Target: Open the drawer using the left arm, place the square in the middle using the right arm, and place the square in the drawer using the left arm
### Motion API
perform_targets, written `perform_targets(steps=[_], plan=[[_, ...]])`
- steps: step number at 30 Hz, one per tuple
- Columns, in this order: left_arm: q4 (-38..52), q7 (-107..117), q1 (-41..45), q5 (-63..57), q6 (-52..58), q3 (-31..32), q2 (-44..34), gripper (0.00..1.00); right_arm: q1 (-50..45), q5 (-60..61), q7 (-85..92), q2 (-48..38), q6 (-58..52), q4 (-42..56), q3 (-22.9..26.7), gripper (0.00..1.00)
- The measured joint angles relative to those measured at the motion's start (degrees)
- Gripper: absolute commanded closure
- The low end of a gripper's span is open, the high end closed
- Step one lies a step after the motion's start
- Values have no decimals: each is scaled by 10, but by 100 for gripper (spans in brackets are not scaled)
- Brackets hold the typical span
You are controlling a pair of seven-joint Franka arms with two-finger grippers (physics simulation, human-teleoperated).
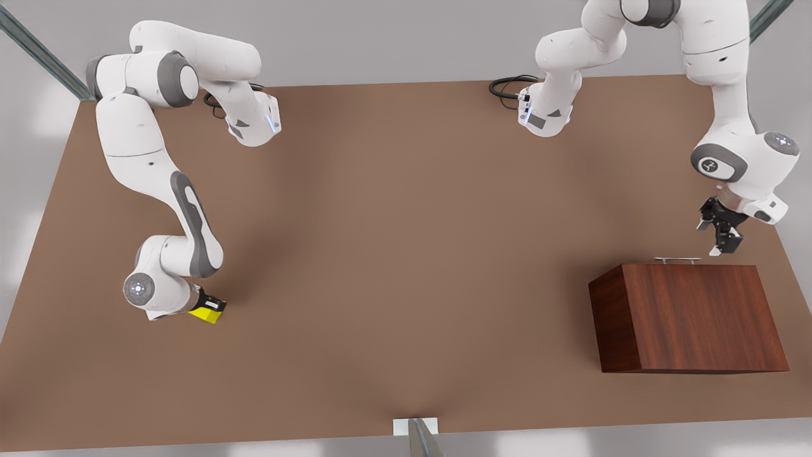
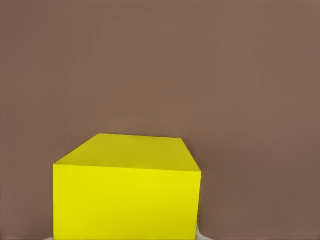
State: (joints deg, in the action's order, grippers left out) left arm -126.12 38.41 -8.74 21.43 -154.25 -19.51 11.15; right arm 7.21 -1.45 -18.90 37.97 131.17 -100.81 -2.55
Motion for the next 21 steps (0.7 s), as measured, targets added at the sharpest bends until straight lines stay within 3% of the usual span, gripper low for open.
perform_targets(steps=[4,8,11,14,21], plan=[[-3,-6,2,19,9,12,2,0,-4,0,-1,-17,-17,2,-4,41],[-6,-8,18,24,11,12,4,0,-4,3,-12,-64,-43,1,-44,41],[-6,-8,32,25,9,12,3,0,-4,4,-76,-89,-88,23,-100,41],[-12,-8,35,26,11,12,4,0,-12,-1,-236,-87,-161,87,-189,41],[-27,-7,35,28,10,12,5,0,-241,-9,-558,-14,-182,224,-193,41]])
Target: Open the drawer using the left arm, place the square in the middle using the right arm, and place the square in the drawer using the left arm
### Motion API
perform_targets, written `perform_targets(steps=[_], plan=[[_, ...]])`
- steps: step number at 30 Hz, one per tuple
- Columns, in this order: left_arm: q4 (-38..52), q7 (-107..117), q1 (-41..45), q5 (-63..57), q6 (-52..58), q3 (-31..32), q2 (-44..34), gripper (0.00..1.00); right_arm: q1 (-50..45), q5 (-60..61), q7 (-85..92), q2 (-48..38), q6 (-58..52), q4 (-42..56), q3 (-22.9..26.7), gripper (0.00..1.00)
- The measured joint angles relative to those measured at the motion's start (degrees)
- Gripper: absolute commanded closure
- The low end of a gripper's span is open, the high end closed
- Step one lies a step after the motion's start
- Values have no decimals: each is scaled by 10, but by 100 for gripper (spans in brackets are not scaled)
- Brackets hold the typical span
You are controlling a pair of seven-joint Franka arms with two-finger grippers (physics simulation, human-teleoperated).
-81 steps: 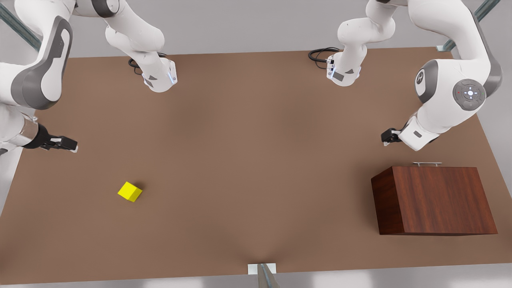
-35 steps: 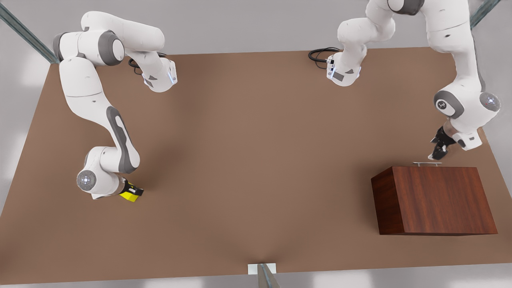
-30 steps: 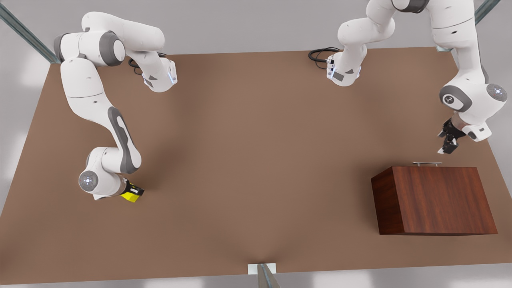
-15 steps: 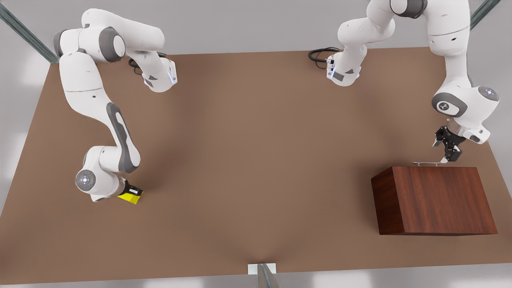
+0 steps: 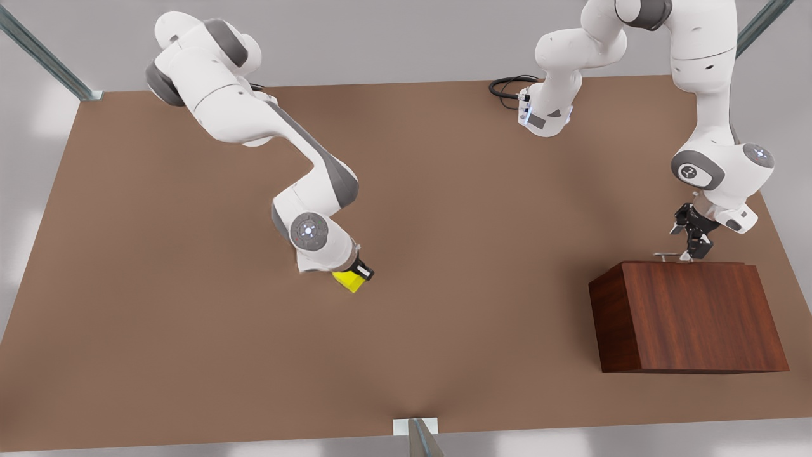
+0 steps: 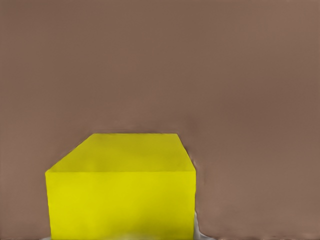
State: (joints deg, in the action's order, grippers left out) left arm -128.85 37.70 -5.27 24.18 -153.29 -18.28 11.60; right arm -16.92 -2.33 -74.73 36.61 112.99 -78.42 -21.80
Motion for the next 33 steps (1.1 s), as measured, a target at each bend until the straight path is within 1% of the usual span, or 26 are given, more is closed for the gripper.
perform_targets(steps=[5,6,7,9,10,11,13,18,19,20,21,23,29,30,31,32,33], plan=[[-6,0,0,0,3,0,-1,0,-138,7,-138,97,10,130,-3,41],[-7,0,0,0,7,0,0,0,-175,1,-188,132,11,172,4,41],[-8,-1,0,0,12,-1,-1,0,-197,0,-245,149,15,189,28,41],[-12,-2,0,0,18,-1,-7,0,-208,-1,-366,164,36,191,37,41],[-19,-2,0,0,19,-1,-11,0,-212,-1,-400,171,45,190,38,41],[-23,-2,0,0,20,-1,-13,0,-230,-12,-414,179,62,191,50,41],[-25,-2,0,0,24,-1,-16,0,-234,-11,-418,194,80,190,55,41],[-25,-2,0,-2,34,-7,-27,0,-234,-6,-360,212,75,178,51,39],[-25,-2,-1,-3,35,-7,-28,0,-234,-5,-351,212,79,171,51,36],[-25,-2,0,-3,38,-8,-29,0,-234,-4,-348,212,80,164,51,25],[-25,-2,0,-4,39,-12,-29,0,-234,-3,-344,212,79,164,51,11],[-29,-2,0,-5,40,-14,-29,0,-234,-3,-334,211,79,161,51,0],[-34,-2,-1,-6,54,-15,-34,0,-228,-4,-314,195,74,161,50,0],[-34,-2,1,-6,63,-22,-37,0,-213,-6,-292,157,64,149,51,0],[-34,-2,-3,-7,65,-23,-39,0,-186,-4,-239,103,49,118,51,0],[-34,-1,2,-12,74,-33,-44,0,-147,-4,-177,53,-1,100,51,0],[-34,-1,-2,-18,84,-35,-48,0,-98,-6,-76,3,-48,80,51,0]])
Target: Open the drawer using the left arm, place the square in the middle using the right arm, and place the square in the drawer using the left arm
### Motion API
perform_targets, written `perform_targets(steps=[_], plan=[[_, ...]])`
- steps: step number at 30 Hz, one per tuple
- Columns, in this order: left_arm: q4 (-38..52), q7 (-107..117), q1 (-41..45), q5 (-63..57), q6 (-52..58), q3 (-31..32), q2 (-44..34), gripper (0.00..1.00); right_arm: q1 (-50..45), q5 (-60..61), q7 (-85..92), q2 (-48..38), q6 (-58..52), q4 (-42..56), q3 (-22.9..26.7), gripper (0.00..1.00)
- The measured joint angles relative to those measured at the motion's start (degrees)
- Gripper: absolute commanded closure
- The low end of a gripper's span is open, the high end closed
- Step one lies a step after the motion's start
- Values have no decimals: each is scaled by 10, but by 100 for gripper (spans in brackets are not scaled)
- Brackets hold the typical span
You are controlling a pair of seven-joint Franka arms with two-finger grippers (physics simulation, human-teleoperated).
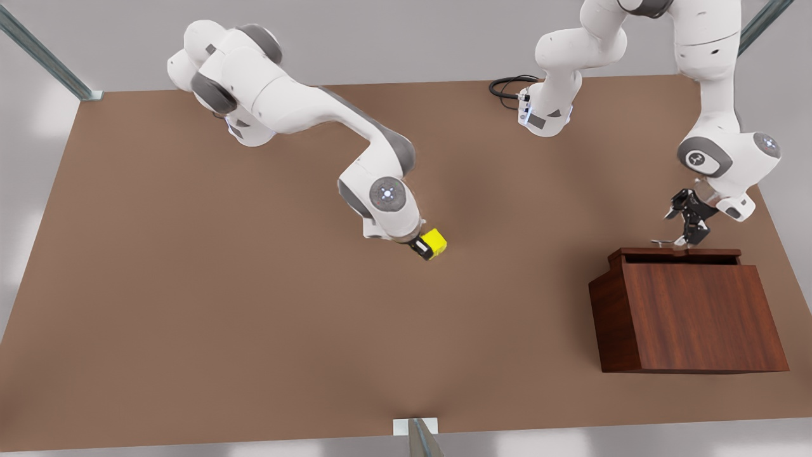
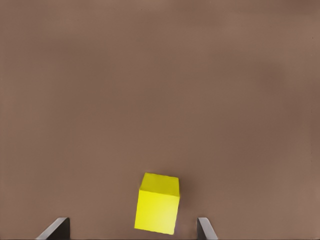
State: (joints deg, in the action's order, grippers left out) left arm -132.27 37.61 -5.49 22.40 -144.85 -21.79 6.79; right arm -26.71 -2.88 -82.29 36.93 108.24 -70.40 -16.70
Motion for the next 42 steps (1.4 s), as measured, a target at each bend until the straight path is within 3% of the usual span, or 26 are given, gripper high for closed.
perform_targets(steps=[4,10,18,42], plan=[[0,0,2,-9,3,0,2,0,219,-2,394,-130,-35,-111,1,0],[-5,0,1,-13,11,0,-3,0,345,3,707,-193,-142,-105,3,0],[-19,4,0,-16,27,-5,-20,0,362,14,756,-242,-65,-201,4,0],[-28,5,2,-35,74,-25,-37,0,360,23,756,-241,-64,-194,6,0]])
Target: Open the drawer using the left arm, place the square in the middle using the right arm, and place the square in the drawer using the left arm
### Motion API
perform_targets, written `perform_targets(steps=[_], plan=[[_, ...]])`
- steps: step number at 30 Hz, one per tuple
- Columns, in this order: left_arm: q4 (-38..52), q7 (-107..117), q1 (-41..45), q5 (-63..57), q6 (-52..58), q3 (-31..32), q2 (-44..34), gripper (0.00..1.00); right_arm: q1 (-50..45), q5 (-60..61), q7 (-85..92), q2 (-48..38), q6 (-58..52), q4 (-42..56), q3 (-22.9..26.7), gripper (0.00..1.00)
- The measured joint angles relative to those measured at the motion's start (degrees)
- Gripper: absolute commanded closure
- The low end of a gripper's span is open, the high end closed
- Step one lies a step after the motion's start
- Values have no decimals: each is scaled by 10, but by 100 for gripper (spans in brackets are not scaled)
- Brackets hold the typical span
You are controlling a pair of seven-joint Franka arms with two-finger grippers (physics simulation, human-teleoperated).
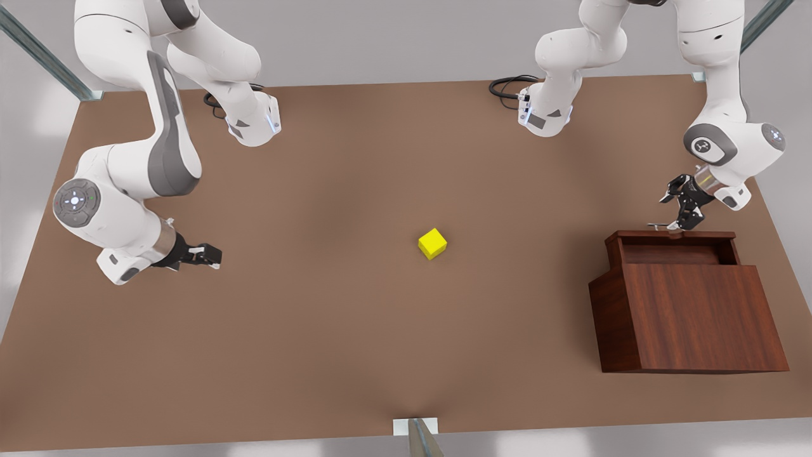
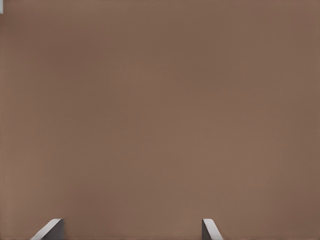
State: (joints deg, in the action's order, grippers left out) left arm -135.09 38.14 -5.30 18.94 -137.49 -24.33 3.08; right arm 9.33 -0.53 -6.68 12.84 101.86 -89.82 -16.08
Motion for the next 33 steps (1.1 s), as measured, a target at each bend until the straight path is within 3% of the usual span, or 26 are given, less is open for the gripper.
perform_targets(steps=[13,17,18,21,23,24,27,29,33], plan=[[0,2,-4,-23,27,-16,-14,0,0,1,-1,4,0,1,0,0],[3,73,1,-25,108,-15,-46,0,3,1,0,2,-1,1,0,0],[14,207,-20,-39,173,16,-82,0,2,1,0,2,-3,0,0,0],[163,426,51,-86,323,213,-88,0,3,1,0,1,-4,1,0,0],[282,417,31,-119,332,369,-14,0,2,1,0,1,-4,0,0,0],[346,355,56,-141,346,416,29,0,3,1,0,2,-4,1,0,0],[485,-28,123,-184,409,421,145,0,3,1,0,2,-1,0,0,0],[524,-212,198,-221,425,423,206,0,3,1,0,2,-1,0,1,0],[540,-232,264,-241,333,447,278,0,3,1,0,3,-1,0,1,0]])
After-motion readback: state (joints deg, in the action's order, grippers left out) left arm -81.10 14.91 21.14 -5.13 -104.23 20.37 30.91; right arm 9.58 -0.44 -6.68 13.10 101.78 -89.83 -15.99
